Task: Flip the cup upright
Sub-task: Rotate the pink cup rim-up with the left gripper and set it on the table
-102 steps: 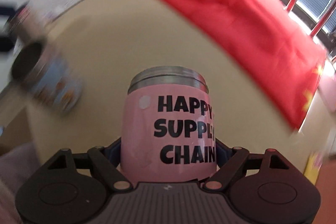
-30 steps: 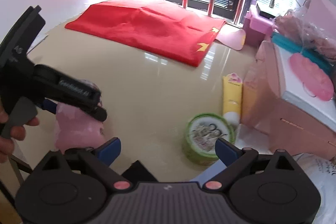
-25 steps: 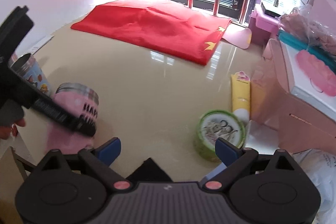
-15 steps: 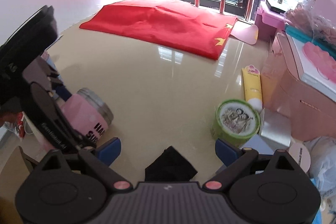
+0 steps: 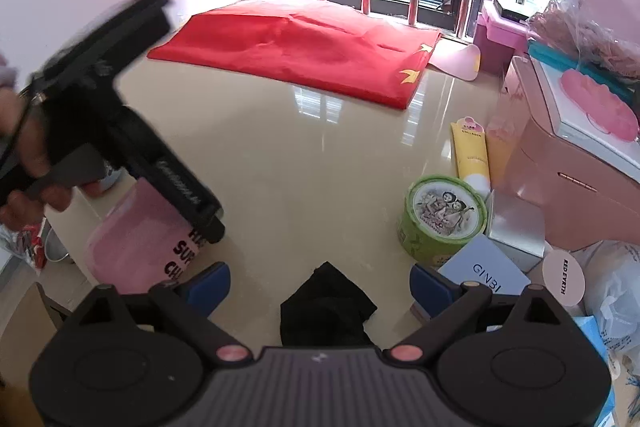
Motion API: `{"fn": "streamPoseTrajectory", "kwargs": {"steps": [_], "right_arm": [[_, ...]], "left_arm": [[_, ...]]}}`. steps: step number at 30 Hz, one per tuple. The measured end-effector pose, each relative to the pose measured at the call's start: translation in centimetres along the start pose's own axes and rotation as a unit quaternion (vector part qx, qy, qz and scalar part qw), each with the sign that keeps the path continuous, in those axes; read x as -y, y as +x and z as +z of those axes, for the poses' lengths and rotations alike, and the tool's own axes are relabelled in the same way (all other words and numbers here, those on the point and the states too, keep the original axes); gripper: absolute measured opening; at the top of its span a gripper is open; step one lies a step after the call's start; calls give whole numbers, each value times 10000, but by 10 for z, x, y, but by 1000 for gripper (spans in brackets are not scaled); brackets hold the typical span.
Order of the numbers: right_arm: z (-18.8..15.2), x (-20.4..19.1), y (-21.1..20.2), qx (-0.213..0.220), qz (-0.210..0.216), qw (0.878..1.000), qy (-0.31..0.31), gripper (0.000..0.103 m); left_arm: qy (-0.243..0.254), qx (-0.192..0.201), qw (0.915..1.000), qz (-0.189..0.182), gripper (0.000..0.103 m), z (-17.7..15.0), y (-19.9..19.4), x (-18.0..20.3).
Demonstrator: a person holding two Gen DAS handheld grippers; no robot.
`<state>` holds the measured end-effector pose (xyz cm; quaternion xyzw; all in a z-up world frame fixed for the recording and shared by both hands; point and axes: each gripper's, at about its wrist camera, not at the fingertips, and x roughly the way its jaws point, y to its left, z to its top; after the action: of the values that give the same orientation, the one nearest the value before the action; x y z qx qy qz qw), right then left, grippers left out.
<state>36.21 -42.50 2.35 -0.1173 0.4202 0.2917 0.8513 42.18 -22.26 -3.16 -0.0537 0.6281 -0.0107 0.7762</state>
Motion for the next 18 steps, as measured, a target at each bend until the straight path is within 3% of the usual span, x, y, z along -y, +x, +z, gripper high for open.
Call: {"fn": "streamPoseTrajectory", "kwargs": {"steps": [6, 11, 18], "right_arm": [[-6, -1, 1, 100, 48, 9999, 113, 97], [-17, -6, 5, 123, 122, 9996, 242, 97], [-37, -17, 2, 423, 343, 9981, 276, 96]], "left_arm": [[-131, 1278, 9914, -233, 84, -46, -59, -13], [-337, 2219, 9744, -139, 84, -77, -74, -10], [-58, 2510, 9676, 274, 84, -84, -66, 10]]}}
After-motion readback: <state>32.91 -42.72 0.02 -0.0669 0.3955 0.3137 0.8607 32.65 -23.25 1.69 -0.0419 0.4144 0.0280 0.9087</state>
